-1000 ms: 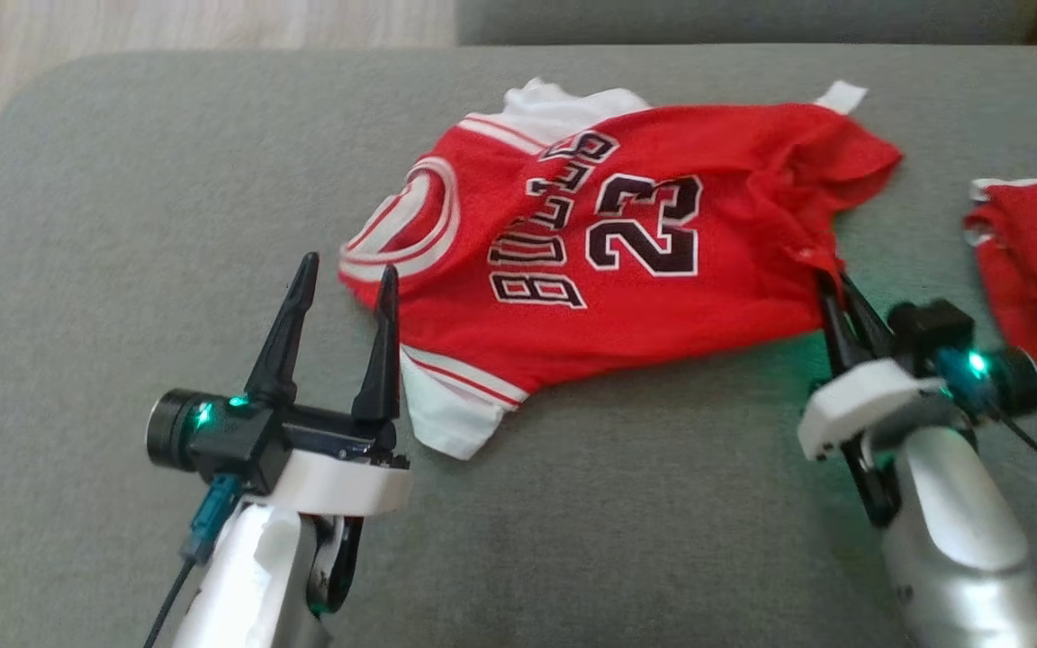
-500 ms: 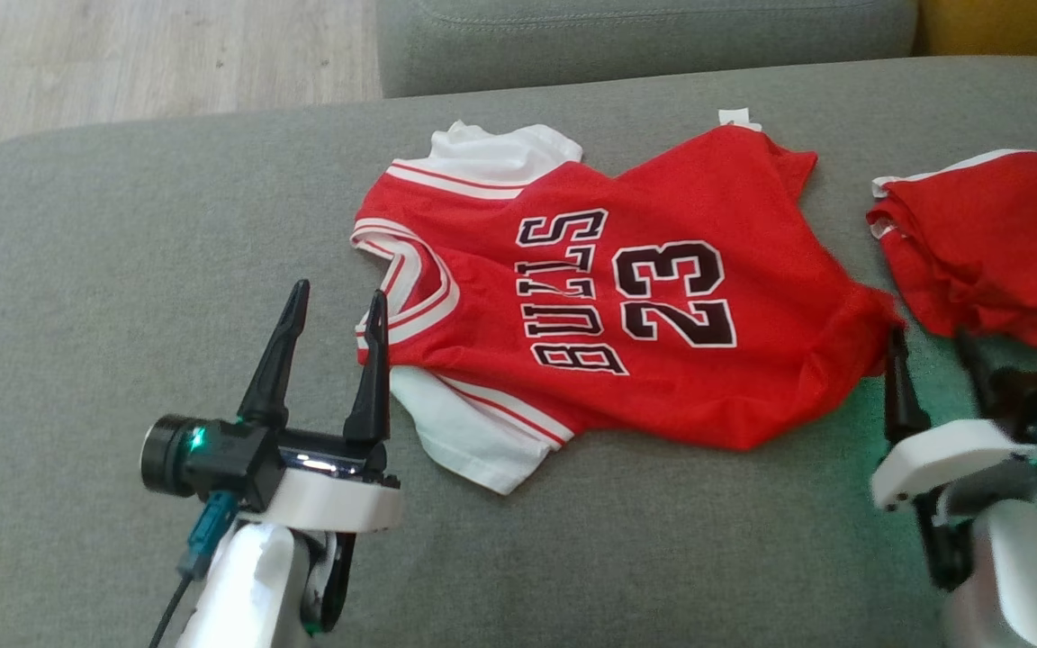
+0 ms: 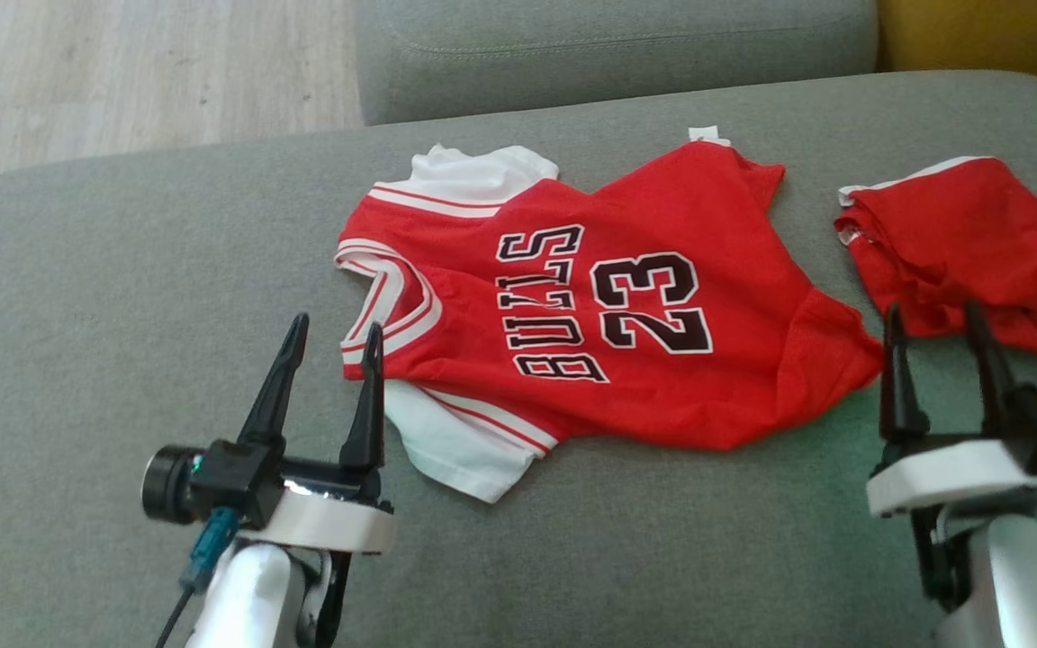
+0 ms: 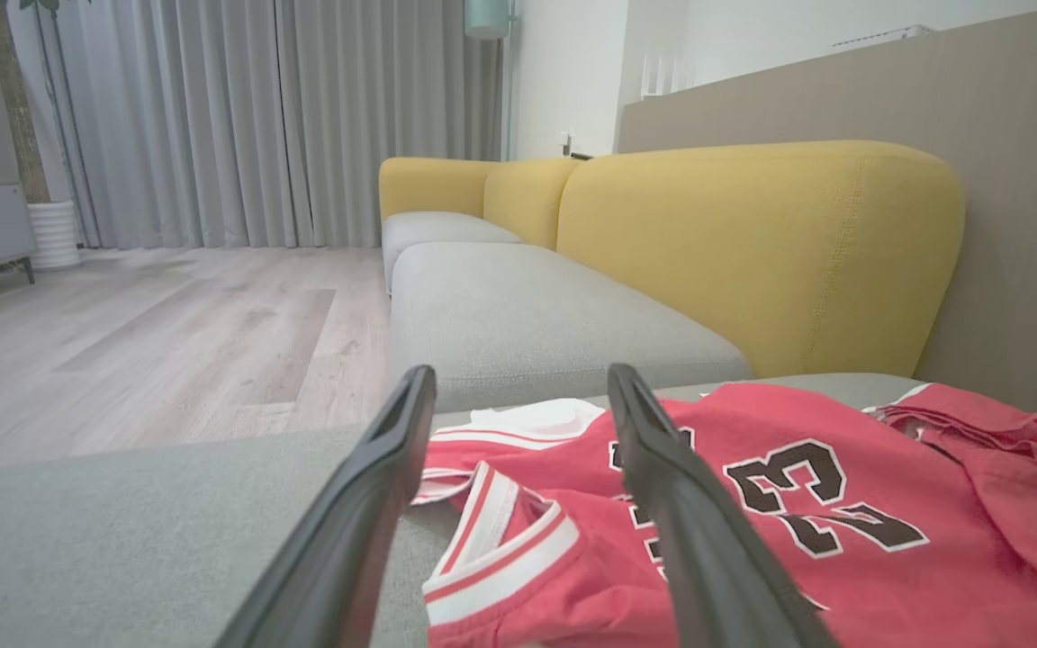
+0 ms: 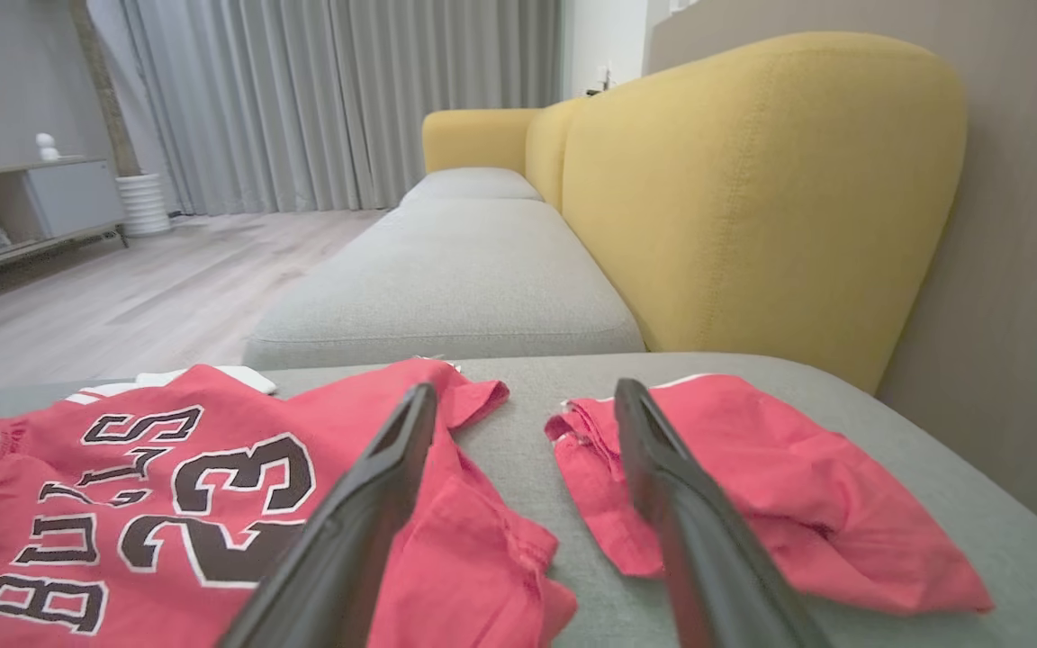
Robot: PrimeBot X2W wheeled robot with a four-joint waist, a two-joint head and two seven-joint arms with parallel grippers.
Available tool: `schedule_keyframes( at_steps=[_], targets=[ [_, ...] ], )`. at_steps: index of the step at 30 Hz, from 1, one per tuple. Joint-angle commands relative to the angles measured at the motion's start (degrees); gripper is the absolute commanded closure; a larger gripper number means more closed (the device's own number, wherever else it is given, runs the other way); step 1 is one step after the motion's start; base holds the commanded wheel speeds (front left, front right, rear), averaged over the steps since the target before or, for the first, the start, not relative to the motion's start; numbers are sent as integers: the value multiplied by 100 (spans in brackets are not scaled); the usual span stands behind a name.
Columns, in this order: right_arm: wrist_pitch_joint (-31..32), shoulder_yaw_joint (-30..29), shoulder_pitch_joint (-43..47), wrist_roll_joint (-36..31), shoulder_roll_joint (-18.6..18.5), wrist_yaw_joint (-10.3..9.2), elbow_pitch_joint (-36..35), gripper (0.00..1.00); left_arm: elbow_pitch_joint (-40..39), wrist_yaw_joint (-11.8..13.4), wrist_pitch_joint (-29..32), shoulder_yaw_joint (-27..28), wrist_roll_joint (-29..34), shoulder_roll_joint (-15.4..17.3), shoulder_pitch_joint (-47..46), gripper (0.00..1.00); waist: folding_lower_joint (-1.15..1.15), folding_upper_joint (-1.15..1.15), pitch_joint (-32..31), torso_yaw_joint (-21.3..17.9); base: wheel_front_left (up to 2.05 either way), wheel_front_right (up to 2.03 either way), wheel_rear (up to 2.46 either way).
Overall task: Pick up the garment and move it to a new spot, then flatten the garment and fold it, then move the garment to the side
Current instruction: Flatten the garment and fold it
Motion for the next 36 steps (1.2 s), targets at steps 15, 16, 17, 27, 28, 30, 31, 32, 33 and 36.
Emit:
schedule_keyframes(
  at_steps=[15,16,17,27,28,30,31,32,33,36],
  targets=[
    [-154,488,173,270,-29,-4,-506,0,574,100,971,32,86,291,-326,0,0,0,243,-219,0,0,0],
    [-156,503,166,277,-29,-4,-505,0,659,105,1151,15,96,317,-352,0,0,0,269,-233,0,0,0],
    [-158,514,158,288,-29,-4,-503,0,730,116,1306,8,101,342,-381,0,0,0,300,-247,0,0,0],
    [-189,559,52,350,-29,-4,-439,0,1296,184,1969,16,77,470,-808,0,0,0,509,-328,0,0,0],
    [-191,551,35,351,-29,-4,-434,0,1329,141,1963,-6,63,469,-841,0,0,0,520,-340,0,0,0],
    [-194,528,2,348,-29,-4,-412,0,1373,36,1933,-46,4,446,-889,0,0,0,533,-362,0,0,0],
    [-196,518,-11,348,-29,-4,-400,0,1384,4,1923,-56,-34,422,-900,0,0,0,538,-370,0,0,0],
    [-197,511,-22,349,-29,-4,-387,0,1393,-36,1921,-76,-62,406,-904,0,0,0,542,-378,0,0,0],
    [-199,504,-32,352,-29,-4,-373,0,1405,-74,1929,-98,-91,391,-901,0,0,0,546,-384,0,0,0],
    [-204,491,-60,359,-29,-4,-328,0,1422,-204,2022,-235,-118,373,-904,0,0,0,561,-387,0,0,0]
  ],
)
